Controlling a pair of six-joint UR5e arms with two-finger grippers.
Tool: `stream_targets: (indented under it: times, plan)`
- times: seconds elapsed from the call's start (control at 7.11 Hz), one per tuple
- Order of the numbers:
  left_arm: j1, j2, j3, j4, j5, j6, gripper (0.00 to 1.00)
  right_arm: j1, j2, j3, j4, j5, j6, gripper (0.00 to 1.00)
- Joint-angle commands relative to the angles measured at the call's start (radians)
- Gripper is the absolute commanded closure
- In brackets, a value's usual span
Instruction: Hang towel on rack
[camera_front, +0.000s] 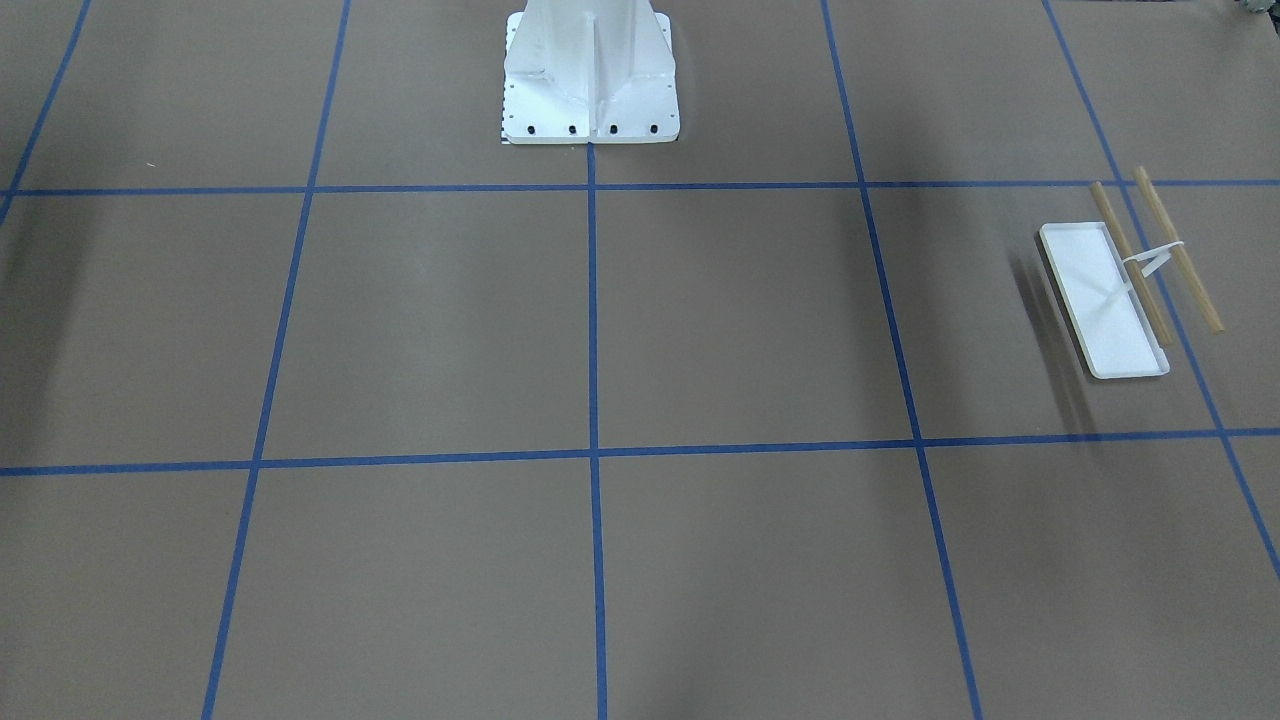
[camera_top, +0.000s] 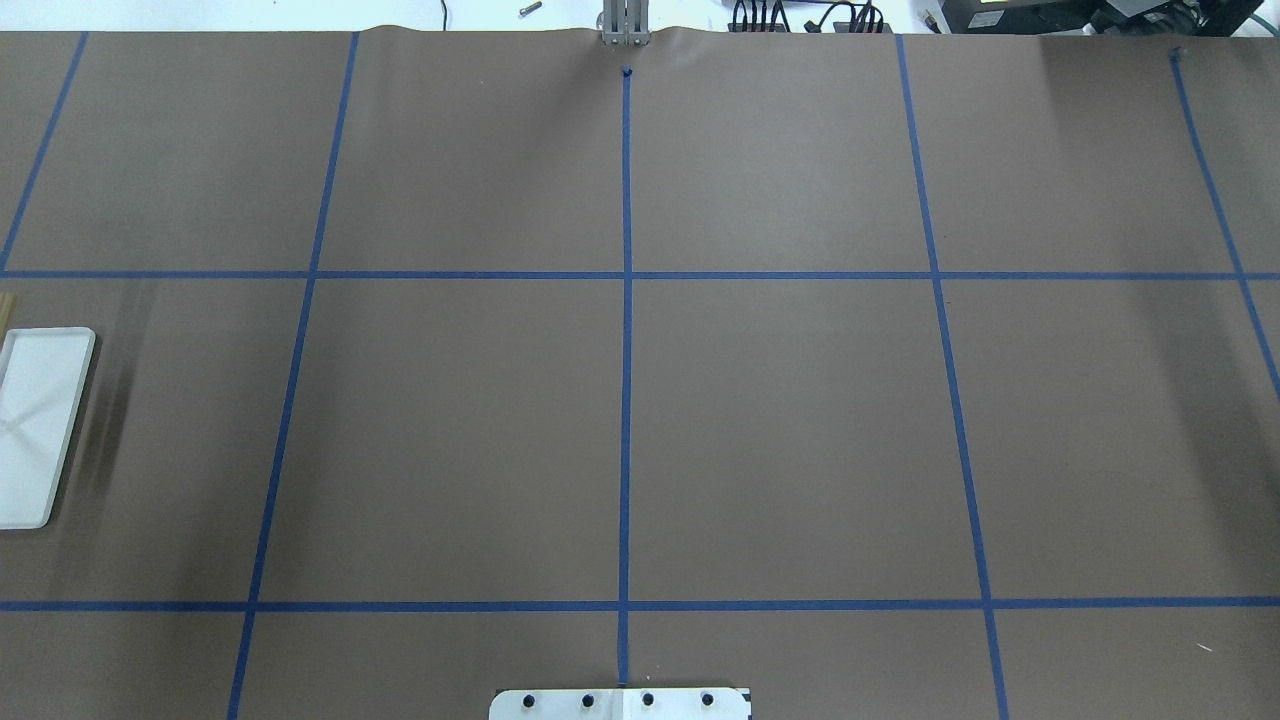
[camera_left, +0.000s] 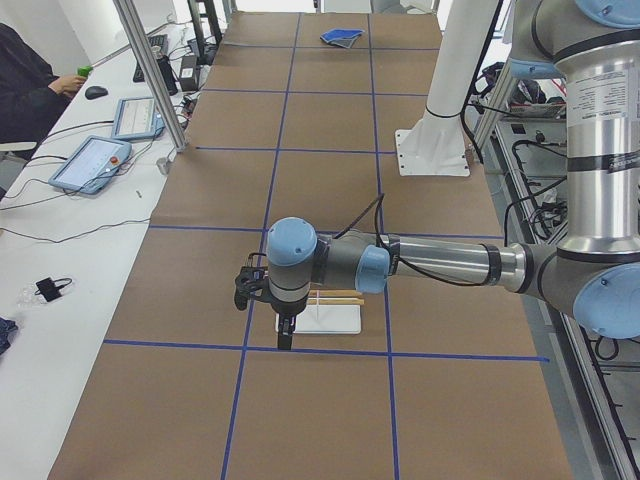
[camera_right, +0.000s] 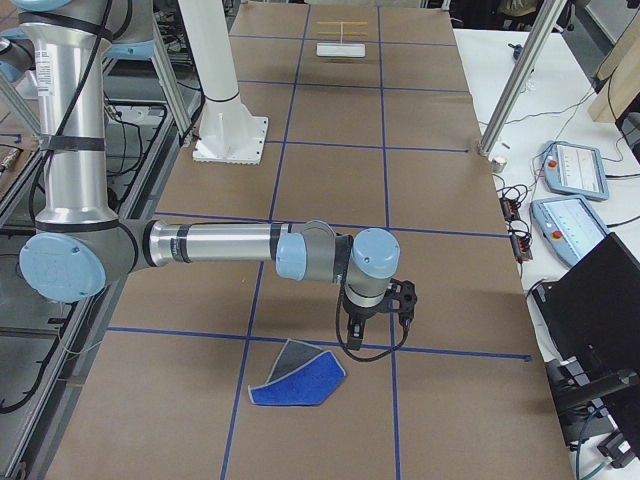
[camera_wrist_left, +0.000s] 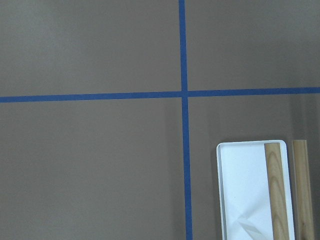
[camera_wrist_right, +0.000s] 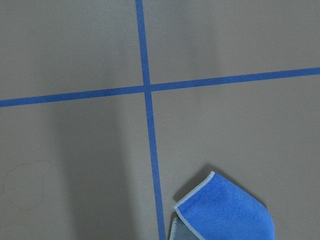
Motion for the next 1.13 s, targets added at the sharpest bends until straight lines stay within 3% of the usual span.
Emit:
stream_targets:
  times: [0.0, 0.99]
  plan:
    - [-0.001, 0.002, 0.001, -0.004, 0.008, 0.003, 0.01, 0.0, -0.001, 0.005, 0.0, 0.001, 0.008, 0.0]
    - [0.0, -0.065, 0.004, -0.004, 0.005, -0.011, 0.02, 0.0, 0.002, 0.008, 0.0, 0.002, 0.009, 0.0]
